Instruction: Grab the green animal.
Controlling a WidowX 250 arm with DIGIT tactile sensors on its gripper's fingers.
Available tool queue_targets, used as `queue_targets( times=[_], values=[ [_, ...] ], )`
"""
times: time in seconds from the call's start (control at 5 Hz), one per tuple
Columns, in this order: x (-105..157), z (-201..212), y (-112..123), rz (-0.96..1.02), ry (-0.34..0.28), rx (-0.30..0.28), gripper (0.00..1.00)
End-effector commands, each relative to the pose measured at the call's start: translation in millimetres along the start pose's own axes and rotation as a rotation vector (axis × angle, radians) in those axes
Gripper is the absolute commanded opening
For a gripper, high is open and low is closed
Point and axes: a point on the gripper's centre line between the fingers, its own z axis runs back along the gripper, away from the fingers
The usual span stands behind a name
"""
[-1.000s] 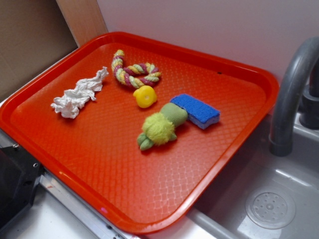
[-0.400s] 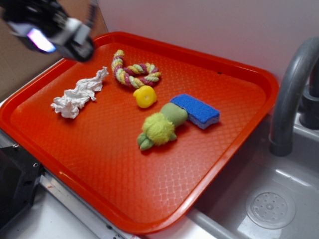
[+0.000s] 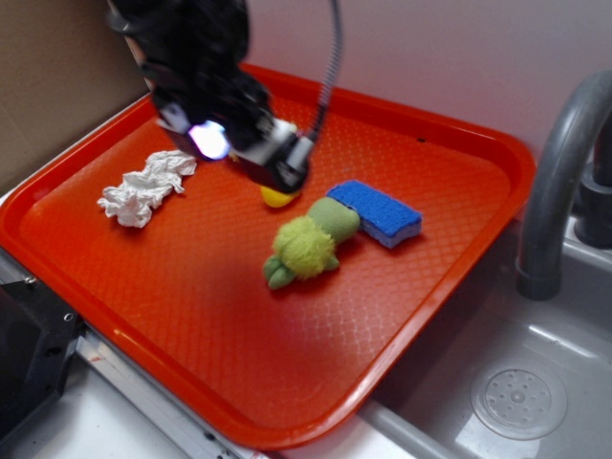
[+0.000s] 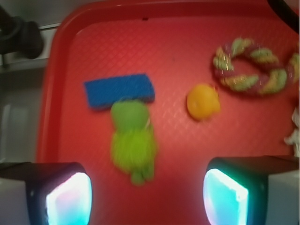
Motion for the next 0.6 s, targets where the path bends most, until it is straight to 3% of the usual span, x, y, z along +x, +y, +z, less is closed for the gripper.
queue_targets(
  times=[0.0,0.2,0.4],
  values=[
    [10,-45,-30,-0.072,0.053,0.019,1.0],
    [7,-68,-32,-0.114,0.09,0.084,1.0],
    [4,-81,-27,-0.107,0.113,0.103,1.0]
  ],
)
